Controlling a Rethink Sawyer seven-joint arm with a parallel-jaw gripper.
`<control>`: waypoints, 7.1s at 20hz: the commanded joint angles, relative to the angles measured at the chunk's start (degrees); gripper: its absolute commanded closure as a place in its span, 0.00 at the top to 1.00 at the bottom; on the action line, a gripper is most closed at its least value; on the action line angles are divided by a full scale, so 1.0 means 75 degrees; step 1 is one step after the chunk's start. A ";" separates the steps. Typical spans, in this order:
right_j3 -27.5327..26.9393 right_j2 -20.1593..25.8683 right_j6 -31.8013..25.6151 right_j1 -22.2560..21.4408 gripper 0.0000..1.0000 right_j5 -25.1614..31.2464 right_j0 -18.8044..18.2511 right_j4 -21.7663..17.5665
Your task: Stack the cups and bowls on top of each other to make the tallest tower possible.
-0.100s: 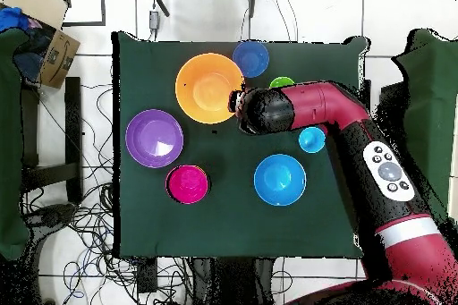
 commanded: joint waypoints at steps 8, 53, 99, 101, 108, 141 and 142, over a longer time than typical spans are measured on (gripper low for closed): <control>-0.0714 -0.0119 -0.1922 0.0548 1.00 0.0062 -0.0241 -0.0510; -0.2290 0.0404 -0.2926 0.2715 1.00 -0.1535 -0.0656 -0.1057; -0.2226 0.0239 -0.3578 0.0862 1.00 0.2477 -0.0134 -0.0088; -0.2216 0.0475 -0.3752 0.0891 1.00 0.1948 -0.0210 -0.0082; -0.2312 0.0846 -0.3965 0.1163 1.00 0.0972 -0.0322 -0.0162; -0.2294 0.0062 -0.2832 0.2513 1.00 -0.1542 -0.0424 -0.1151; -0.2324 -0.0005 -0.2793 0.2501 1.00 -0.1504 -0.0381 -0.1167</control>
